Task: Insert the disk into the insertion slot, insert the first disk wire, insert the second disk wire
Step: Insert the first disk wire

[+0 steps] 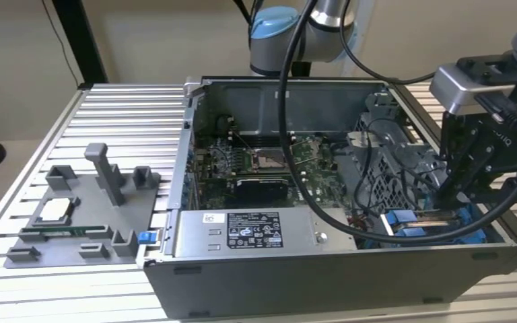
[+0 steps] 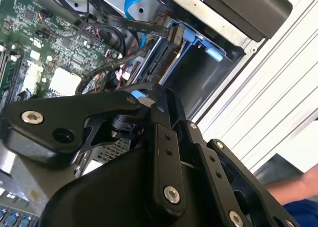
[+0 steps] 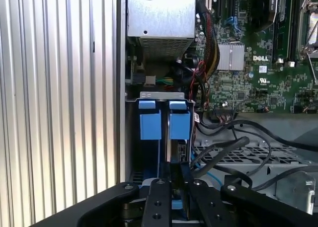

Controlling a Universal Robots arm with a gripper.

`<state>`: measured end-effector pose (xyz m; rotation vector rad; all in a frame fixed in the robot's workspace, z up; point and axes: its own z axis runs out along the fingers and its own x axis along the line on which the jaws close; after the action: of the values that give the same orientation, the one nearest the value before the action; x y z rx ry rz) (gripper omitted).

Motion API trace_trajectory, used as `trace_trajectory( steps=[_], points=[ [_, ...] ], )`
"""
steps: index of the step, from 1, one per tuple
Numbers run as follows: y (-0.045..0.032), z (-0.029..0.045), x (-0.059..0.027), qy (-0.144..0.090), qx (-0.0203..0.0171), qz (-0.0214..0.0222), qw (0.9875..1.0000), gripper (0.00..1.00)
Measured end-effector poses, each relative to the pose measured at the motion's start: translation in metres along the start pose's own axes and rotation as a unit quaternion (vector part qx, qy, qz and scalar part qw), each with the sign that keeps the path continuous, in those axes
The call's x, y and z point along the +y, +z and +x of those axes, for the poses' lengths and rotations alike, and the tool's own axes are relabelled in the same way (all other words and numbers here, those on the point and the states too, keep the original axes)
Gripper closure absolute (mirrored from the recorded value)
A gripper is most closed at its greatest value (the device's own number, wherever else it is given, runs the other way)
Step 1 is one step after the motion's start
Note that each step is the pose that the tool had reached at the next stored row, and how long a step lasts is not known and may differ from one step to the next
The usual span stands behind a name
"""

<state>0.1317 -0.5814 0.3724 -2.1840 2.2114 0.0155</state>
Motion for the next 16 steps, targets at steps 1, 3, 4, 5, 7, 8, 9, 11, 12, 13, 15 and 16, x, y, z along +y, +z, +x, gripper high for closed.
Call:
trace_trajectory(
  steps=[1,3,4,5,7,8,9,11,12,13,15,16],
  points=[
    [0.0004,0.0001,0.0000,0.000,-0.0010,0.0009,1.0000,1.00],
    [0.0015,0.0001,0.0000,0.000,-0.0035,0.0025,1.0000,1.00],
    [0.0022,0.0001,-0.0001,0.000,-0.0042,0.0032,1.0000,1.00],
    [0.0028,0.0002,-0.0002,0.000,-0.0058,0.0038,1.0000,1.00],
    [0.0040,0.0003,-0.0008,0.000,-0.0124,0.0046,0.9999,1.00],
    [0.0048,0.0003,-0.0014,0.000,-0.0144,0.0047,0.9999,1.00],
    [0.0058,0.0003,-0.0025,0.000,-0.0150,0.0048,0.9999,1.00],
    [0.0071,0.0003,-0.0060,0.000,-0.0148,0.0048,0.9999,1.00],
    [0.0079,0.0003,-0.0081,0.000,-0.0148,0.0048,0.9999,1.00],
    [0.0087,0.0003,-0.0098,0.000,-0.0148,0.0048,0.9999,1.00],
    [0.0107,0.0003,-0.0121,0.000,-0.0149,0.0048,0.9999,1.00],
    [0.0117,0.0004,-0.0129,0.000,-0.0149,0.0048,0.9999,1.00]
  ],
)
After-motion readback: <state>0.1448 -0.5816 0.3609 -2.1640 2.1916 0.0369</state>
